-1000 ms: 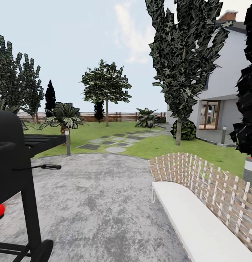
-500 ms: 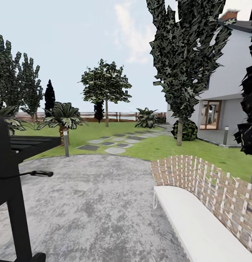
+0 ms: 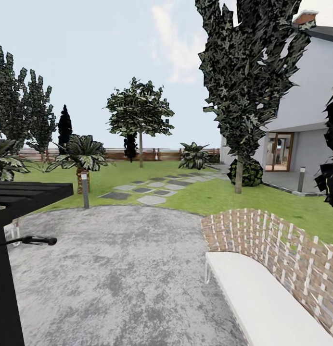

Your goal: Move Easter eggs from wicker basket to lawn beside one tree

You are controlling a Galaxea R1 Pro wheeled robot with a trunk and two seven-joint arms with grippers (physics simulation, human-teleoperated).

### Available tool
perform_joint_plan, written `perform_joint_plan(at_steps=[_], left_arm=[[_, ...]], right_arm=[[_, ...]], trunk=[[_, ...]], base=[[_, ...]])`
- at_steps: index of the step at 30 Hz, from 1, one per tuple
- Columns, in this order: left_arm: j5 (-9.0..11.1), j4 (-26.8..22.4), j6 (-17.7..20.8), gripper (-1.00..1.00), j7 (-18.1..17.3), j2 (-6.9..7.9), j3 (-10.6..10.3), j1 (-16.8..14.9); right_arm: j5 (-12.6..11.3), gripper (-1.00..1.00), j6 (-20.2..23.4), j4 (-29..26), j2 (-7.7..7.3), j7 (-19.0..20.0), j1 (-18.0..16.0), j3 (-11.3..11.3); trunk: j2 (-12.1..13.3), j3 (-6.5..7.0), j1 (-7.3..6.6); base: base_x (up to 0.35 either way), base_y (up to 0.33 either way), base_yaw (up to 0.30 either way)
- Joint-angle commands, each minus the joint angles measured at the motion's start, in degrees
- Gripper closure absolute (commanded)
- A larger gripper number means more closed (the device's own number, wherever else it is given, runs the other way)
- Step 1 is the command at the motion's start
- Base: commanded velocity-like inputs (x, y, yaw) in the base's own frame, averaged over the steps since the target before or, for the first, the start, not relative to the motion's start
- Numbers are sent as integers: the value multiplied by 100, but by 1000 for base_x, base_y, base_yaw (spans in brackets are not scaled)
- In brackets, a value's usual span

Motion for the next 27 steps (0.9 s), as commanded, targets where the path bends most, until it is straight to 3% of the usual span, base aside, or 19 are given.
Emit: perform_joint_plan(at_steps=[1,27], left_arm=[[24,-8,-3,-100,-20,2,3,2],[24,-8,2,-100,-13,1,3,2]], right_arm=[[0,-100,-19,4,1,2,-4,-8],[1,-100,-19,2,2,2,-4,-13]], trunk=[[-3,-6,3],[-3,-6,3]], base=[[260,0,0],[255,0,0]])
